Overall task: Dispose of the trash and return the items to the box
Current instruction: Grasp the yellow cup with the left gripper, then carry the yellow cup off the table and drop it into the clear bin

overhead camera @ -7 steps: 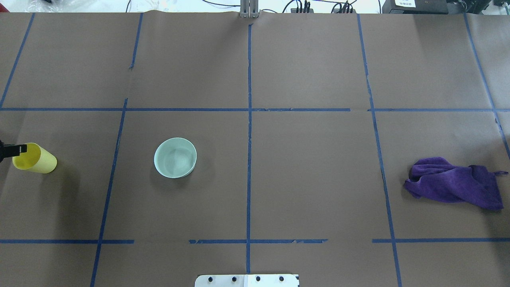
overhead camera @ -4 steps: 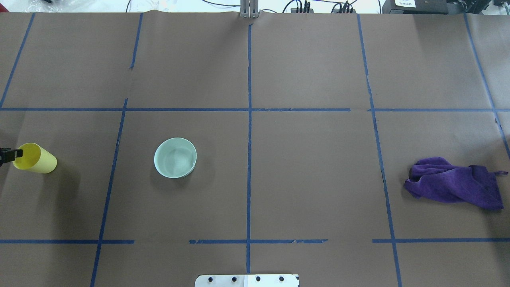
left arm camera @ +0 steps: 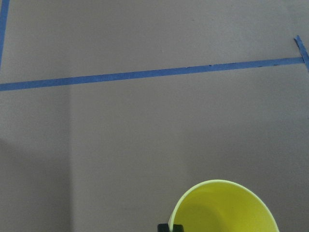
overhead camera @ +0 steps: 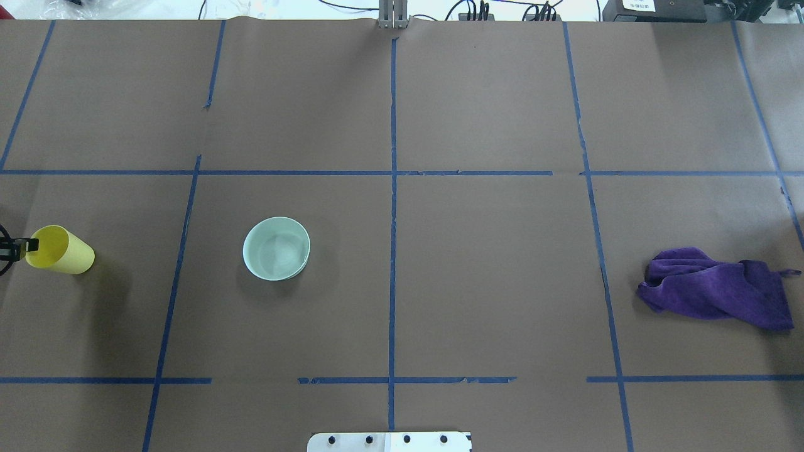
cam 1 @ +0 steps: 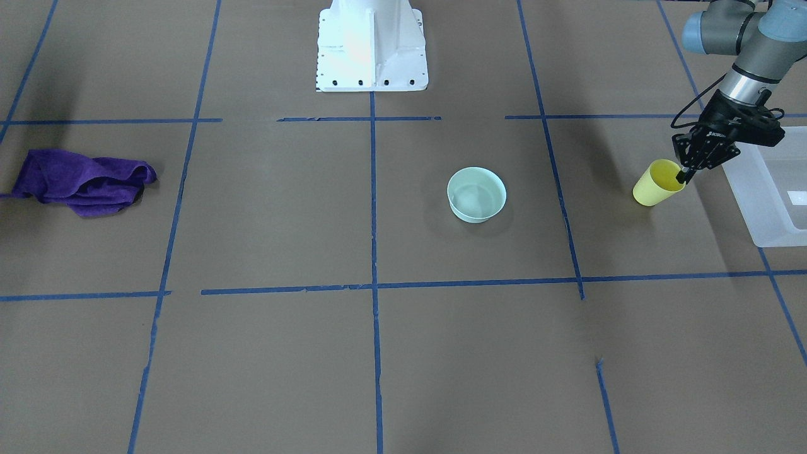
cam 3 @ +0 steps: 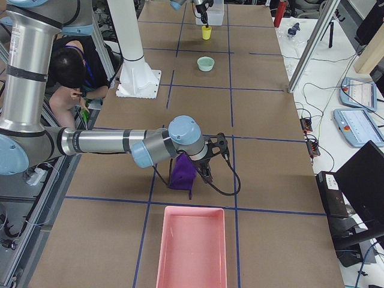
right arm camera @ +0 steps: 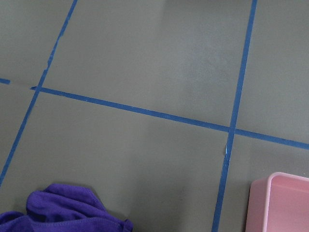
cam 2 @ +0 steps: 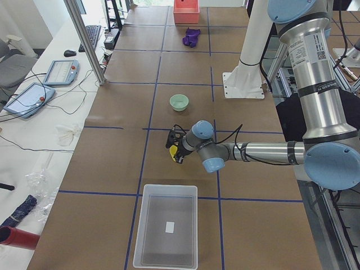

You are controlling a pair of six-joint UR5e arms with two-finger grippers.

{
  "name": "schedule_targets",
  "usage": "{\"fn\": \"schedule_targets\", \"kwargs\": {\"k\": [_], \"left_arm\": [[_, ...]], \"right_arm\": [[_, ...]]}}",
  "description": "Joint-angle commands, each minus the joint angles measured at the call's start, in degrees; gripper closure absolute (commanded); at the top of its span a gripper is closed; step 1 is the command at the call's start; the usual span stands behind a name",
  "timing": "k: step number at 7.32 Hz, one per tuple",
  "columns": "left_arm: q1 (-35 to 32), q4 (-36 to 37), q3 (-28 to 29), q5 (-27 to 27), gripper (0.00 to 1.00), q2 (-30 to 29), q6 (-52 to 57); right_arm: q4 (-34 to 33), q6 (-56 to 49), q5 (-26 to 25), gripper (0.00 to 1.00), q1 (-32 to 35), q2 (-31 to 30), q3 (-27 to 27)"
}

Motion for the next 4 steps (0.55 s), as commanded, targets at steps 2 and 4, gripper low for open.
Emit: {"fn": "schedule_targets", "kwargs": {"k": [2,4], "left_arm": [[-14.5,3.9,-1.3,-14.2,1.0,0.6,18.5],[-30.3,18.1,-1.6,-22.1,1.0,-1.4,39.7]], "right_arm": [[-0.1,0.0,0.0,0.0,0.0,-0.3,0.0],[0.0,0.0,0.1,0.0,0.0,-0.8,0.1]]}}
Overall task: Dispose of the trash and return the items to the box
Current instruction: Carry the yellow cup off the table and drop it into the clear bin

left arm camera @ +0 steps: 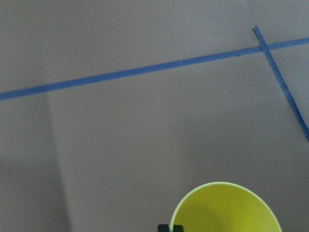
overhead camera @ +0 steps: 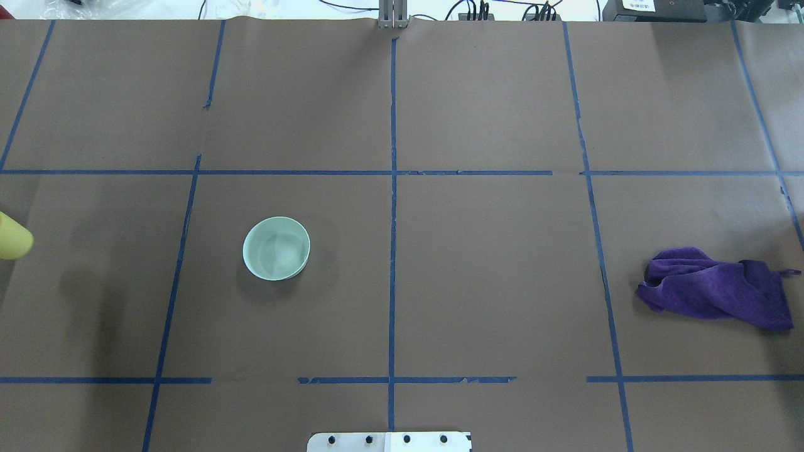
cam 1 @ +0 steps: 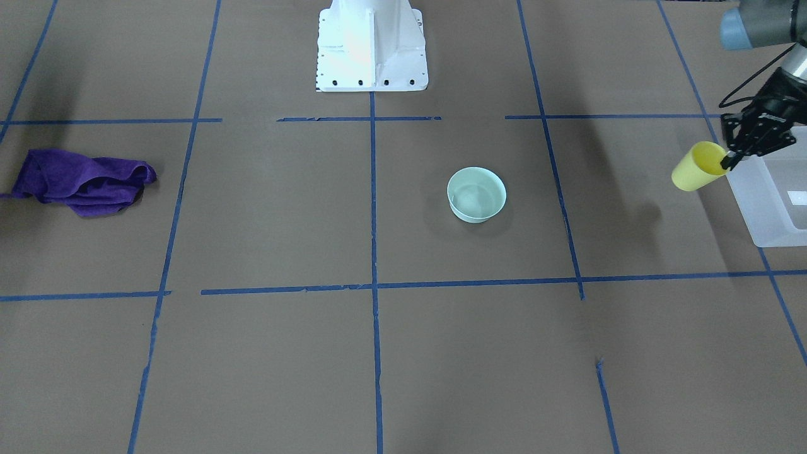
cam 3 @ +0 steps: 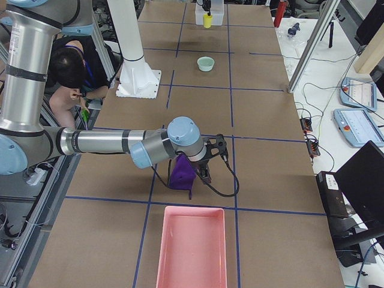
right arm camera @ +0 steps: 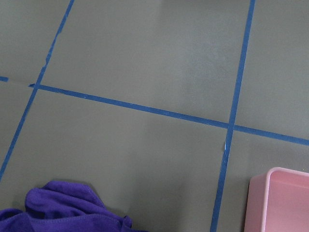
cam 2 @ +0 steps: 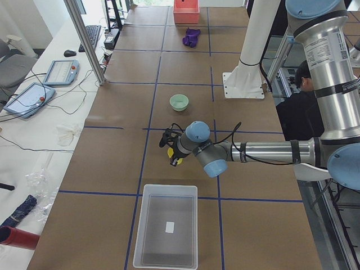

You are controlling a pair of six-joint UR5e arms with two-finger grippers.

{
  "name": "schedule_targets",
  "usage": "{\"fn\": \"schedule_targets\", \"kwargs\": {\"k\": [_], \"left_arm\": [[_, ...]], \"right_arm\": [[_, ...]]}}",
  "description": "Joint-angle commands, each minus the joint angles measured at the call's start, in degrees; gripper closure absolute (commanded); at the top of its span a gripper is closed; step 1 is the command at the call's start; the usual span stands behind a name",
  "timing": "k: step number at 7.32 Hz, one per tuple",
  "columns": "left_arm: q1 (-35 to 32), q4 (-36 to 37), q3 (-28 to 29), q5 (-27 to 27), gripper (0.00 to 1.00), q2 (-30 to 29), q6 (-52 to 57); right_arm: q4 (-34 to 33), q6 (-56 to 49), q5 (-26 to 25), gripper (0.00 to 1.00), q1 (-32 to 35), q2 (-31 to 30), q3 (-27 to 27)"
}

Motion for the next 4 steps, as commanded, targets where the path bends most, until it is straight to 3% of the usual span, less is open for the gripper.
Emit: {"fn": "schedule_targets", "kwargs": {"k": [1,2,3,4], "left_arm": [[-14.3,16.3,0.0,-4.2,1.0,-3.8,21.5],[-19.7,25.0,1.8,-3.9,1.0,-8.5,33.7],[-21.9,27.5,7.1,-3.9,1.0,-11.4,41.7],[-22.0,25.1,12.4,-3.9,1.0,-12.3,43.4]], "right_arm": [[0.0,0.1,0.1,0.0,0.0,-0.2,0.0],[0.1,0.0,0.0,0.0,0.0,-0.2,0.1],[0.0,0.1,0.0,0.0,0.0,-0.2,0.1],[0.0,0.0,0.0,0.0,0.0,-0.2,0.0]]}}
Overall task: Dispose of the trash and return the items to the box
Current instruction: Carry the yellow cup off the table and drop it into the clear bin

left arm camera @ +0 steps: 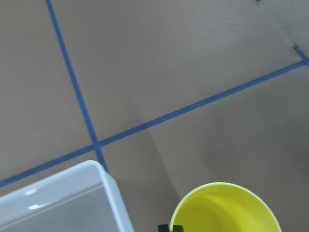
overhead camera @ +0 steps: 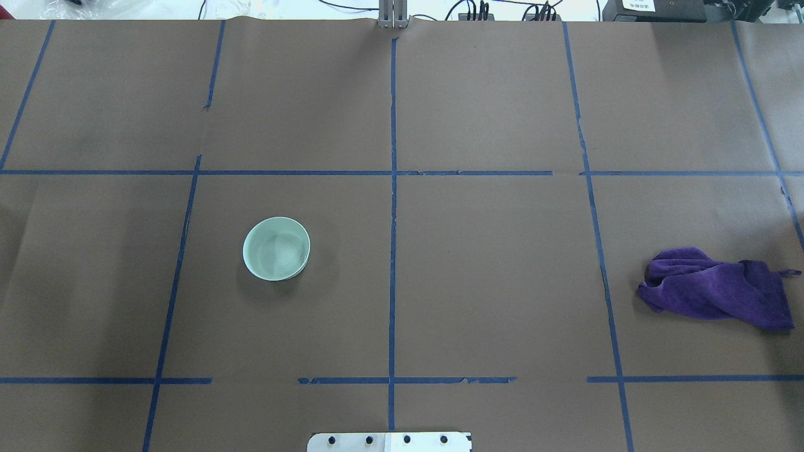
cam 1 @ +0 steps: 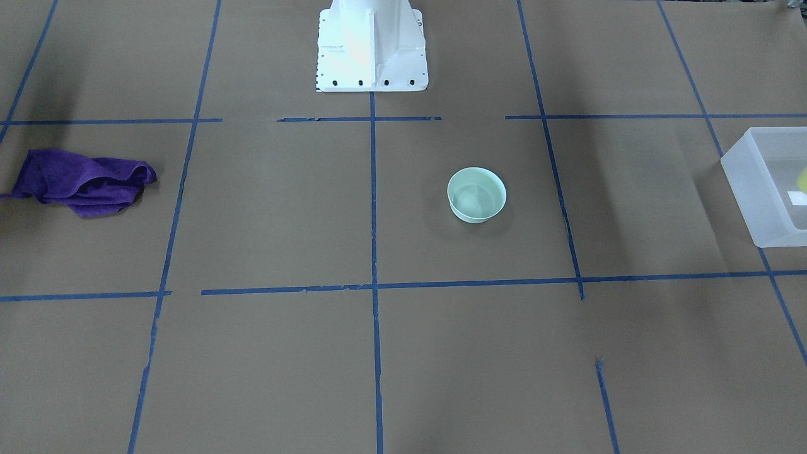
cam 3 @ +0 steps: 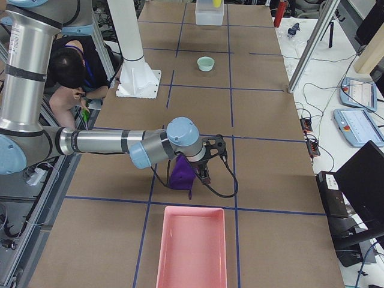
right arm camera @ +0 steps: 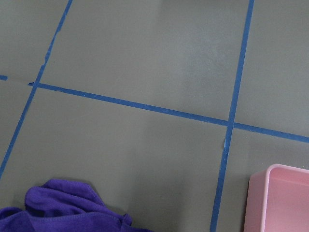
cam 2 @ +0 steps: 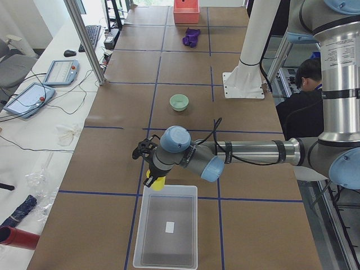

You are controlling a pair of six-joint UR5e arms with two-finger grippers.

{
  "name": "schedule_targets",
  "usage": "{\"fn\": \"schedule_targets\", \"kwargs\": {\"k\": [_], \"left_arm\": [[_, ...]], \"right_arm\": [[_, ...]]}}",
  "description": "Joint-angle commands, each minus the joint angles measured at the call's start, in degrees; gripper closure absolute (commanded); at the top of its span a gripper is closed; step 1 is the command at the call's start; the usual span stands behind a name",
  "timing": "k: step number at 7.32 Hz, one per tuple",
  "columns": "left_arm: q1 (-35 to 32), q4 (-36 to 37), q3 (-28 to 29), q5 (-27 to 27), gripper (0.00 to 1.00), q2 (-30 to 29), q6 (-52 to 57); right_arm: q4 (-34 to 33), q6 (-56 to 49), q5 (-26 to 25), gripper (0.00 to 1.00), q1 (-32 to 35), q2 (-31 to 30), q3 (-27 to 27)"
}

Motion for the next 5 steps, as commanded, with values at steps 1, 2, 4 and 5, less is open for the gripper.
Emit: {"fn": "schedule_targets", "kwargs": {"k": [1,2,4,5], "left_arm": [[-1.7,-7.8,11.3,0.3,1.0,-2.5,1.4],[-1.3,-20.5,16.9,4.2,1.0,-2.7,-9.5],[4.9,-27.6,19.6,5.2,1.0,-2.8,-18.4],[6.3,-28.4,19.6,4.5,1.0,-2.8,-18.7]], "right_arm": [[0.1,0.0,0.0,0.0,0.0,0.0,0.0],[0.1,0.0,0.0,0.0,0.0,0.0,0.0],[0.0,0.0,0.0,0.0,0.0,0.0,-0.1],[0.0,0.0,0.0,0.0,0.0,0.0,-0.1]]}}
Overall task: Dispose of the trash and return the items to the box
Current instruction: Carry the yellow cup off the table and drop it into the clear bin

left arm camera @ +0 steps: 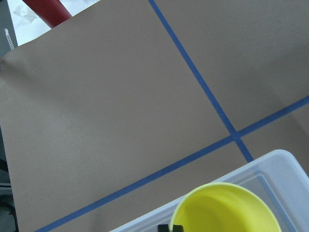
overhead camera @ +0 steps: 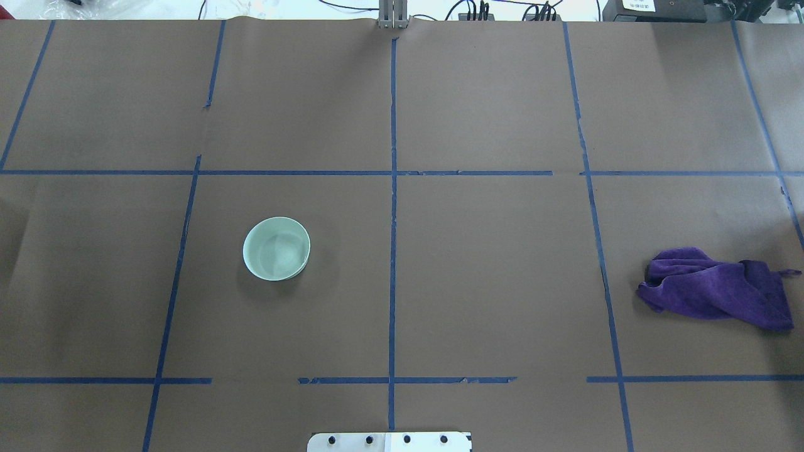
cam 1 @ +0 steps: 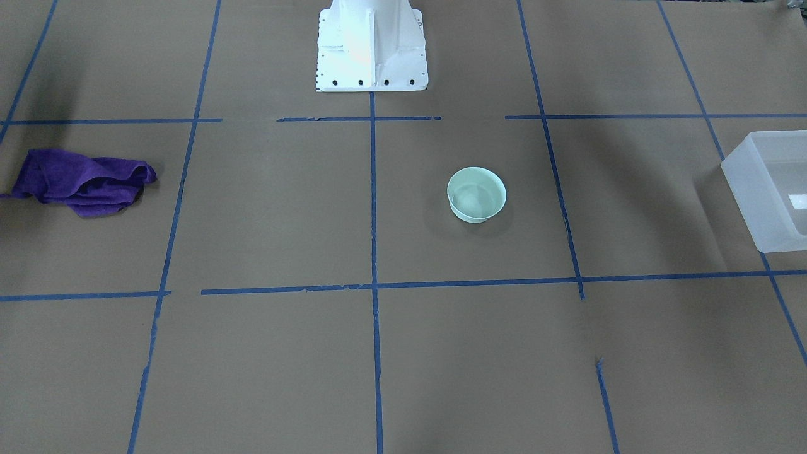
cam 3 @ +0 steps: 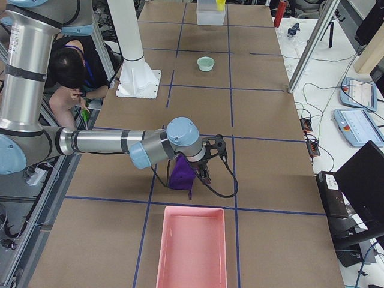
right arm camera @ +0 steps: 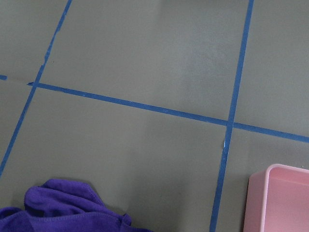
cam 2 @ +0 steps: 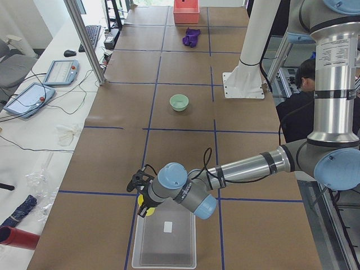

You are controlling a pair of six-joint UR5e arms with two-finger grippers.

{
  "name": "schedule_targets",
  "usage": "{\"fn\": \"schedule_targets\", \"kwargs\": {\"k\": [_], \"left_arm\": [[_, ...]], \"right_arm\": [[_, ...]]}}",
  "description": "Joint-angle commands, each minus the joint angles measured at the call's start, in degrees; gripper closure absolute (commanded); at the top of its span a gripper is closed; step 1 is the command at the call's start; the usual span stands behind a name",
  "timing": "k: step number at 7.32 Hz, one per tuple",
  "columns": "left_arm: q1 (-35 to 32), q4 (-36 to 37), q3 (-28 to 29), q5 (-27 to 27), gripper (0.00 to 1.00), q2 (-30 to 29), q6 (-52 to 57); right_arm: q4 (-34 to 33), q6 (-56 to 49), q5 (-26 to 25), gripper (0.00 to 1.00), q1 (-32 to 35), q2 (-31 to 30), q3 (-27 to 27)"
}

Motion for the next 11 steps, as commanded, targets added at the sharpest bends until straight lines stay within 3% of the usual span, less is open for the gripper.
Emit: {"fn": "schedule_targets", "kwargs": {"k": [1,3,4,5,6,8,10,11], "left_arm": [[2.9,-2.4,0.9,-2.1,1.0,0.0,-2.4],[3.5,-2.4,1.1,-3.9,1.0,0.5,-2.2],[4.0,-2.4,1.1,-4.1,0.69,0.6,-2.0],[4.0,-2.9,1.0,-4.0,0.29,0.6,-1.6],[4.0,-3.3,1.0,-3.9,0.0,0.7,-1.3],[3.9,-0.4,-5.0,-4.1,0.0,1.1,-1.5],[3.7,14.5,-18.3,-4.5,0.0,0.9,-1.4],[3.7,19.4,-22.2,-4.5,0.0,0.6,-1.4]], "right_arm": [[0.0,0.0,0.0,0.0,0.0,0.0,0.0],[0.1,0.0,-0.1,0.0,0.0,0.0,0.1],[0.1,0.0,0.0,0.0,0.0,0.0,0.0],[0.1,0.1,0.0,0.0,0.0,0.0,0.1],[0.0,0.2,0.0,0.0,0.0,0.0,0.1],[0.1,4.3,0.2,0.0,-0.9,0.6,1.3],[4.3,16.9,-1.6,0.02,-7.9,0.7,4.9],[9.4,26.6,-8.2,0.02,-15.6,0.6,5.6]]}}
